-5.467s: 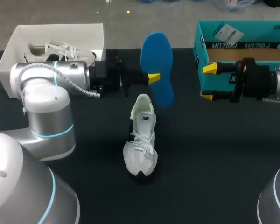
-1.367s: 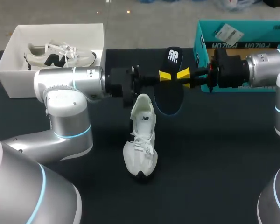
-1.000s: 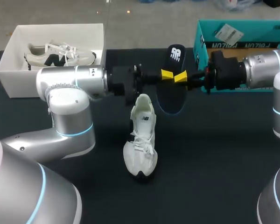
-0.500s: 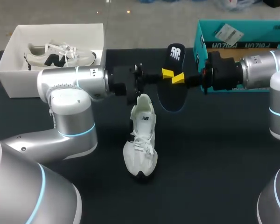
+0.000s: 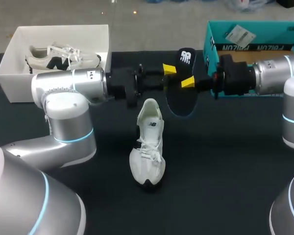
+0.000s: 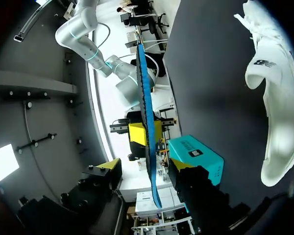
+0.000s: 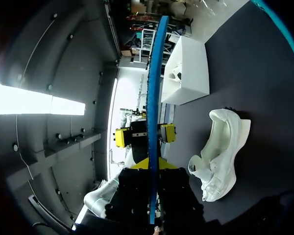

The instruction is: Take the shoe out of the shoebox, open the shoe tongue, remove and reinsert the insole, then place the shoe into the shoebox

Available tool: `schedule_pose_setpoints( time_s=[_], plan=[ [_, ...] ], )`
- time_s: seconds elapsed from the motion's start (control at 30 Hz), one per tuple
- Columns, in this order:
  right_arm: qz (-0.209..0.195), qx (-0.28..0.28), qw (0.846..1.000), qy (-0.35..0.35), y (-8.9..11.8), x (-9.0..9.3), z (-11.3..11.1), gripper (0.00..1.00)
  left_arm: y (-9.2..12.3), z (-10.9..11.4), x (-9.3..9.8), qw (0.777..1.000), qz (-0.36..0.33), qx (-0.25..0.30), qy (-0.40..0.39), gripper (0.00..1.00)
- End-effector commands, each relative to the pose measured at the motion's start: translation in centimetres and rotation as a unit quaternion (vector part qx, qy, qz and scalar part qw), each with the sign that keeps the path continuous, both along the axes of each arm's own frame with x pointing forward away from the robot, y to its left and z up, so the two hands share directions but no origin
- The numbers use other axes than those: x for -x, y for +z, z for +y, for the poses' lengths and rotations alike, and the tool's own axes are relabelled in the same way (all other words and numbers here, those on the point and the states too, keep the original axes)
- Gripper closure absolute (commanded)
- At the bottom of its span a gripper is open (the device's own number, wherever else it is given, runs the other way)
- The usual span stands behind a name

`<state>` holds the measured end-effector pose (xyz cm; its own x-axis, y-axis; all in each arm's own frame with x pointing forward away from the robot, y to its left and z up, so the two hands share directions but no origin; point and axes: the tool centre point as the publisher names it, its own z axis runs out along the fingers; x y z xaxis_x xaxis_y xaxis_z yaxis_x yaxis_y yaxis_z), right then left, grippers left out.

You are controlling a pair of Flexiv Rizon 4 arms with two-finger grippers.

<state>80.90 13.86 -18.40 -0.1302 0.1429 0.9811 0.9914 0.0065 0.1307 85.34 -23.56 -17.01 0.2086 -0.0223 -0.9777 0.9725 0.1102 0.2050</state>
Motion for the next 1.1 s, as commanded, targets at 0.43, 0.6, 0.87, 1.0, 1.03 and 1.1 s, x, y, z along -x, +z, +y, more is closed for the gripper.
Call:
schedule_pose_setpoints(
  time_s=[0.43, 0.6, 0.87, 1.0, 1.03, 1.1],
  plan=[
    [-0.017, 0.005, 1.0, -0.009, 0.2, -0.4, -1.0, 1.0, 0.6, 12.2, 6.5, 0.979, 0.105, -0.139, -0.107, 0.0],
    [-0.019, 0.004, 1.0, -0.011, 0.2, -0.4, -1.0, 1.0, -0.6, 14.6, 7.9, 0.969, 0.134, -0.187, -0.094, 0.0],
    [-0.03, 0.003, 0.999, -0.014, 0.3, -0.6, -1.1, 1.0, 0.0, 19.4, 8.5, 0.954, 0.161, -0.242, -0.064, 0.0],
    [-0.031, 0.004, 0.999, -0.013, 0.3, -0.6, -1.1, 1.0, 1.9, 22.7, 8.8, 0.942, 0.178, -0.283, -0.04, 0.0],
    [-0.032, 0.004, 0.999, -0.013, 0.3, -0.6, -1.1, 1.0, 2.2, 23.4, 8.9, 0.939, 0.179, -0.291, -0.031, 0.0],
    [-0.032, 0.005, 0.999, -0.014, 0.3, -0.5, -1.1, 1.0, 2.8, 25.6, 8.7, 0.934, 0.176, -0.311, -0.007, 0.0]
  ],
)
